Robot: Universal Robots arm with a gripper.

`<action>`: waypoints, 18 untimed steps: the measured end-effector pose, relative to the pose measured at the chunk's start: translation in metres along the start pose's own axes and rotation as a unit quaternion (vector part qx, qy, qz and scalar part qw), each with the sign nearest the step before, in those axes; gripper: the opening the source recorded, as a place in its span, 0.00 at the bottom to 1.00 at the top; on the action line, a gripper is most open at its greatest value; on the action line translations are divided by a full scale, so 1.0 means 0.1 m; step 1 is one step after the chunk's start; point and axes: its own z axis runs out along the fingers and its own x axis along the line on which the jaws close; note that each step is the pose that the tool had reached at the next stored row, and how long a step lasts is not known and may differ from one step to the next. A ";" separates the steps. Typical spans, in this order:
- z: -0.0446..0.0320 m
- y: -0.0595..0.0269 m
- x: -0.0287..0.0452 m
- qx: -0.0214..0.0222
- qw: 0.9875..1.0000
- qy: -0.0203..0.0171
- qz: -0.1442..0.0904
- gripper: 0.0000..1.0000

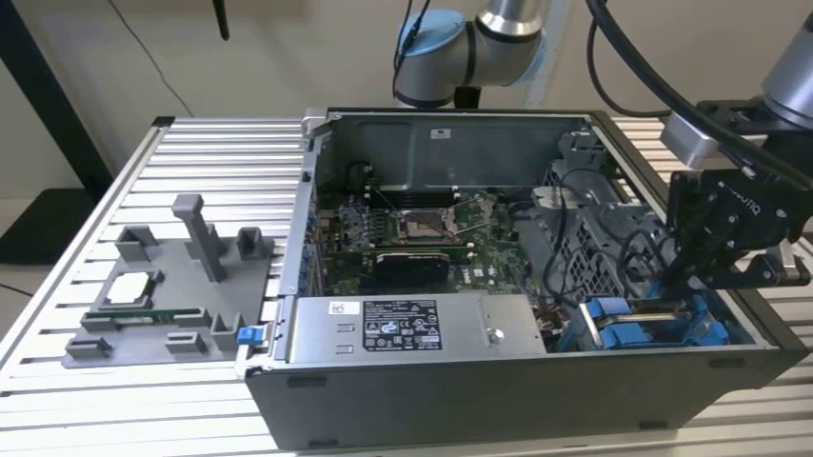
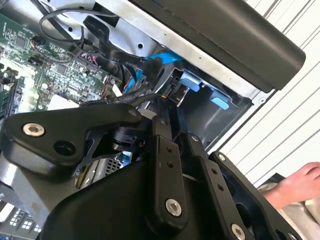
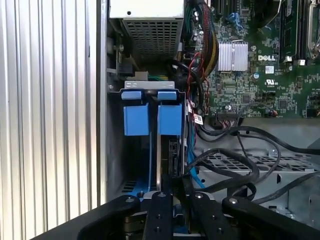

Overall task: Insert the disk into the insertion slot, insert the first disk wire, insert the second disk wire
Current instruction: 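Insert the first disk wire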

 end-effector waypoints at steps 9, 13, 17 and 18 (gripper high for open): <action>0.039 -0.001 -0.001 0.000 1.000 -0.001 0.002 0.00; 0.051 -0.002 -0.001 0.000 1.000 -0.002 0.004 0.00; 0.060 -0.006 -0.001 0.000 1.000 -0.004 0.005 0.00; 0.060 -0.007 -0.001 0.000 1.000 -0.004 0.005 0.00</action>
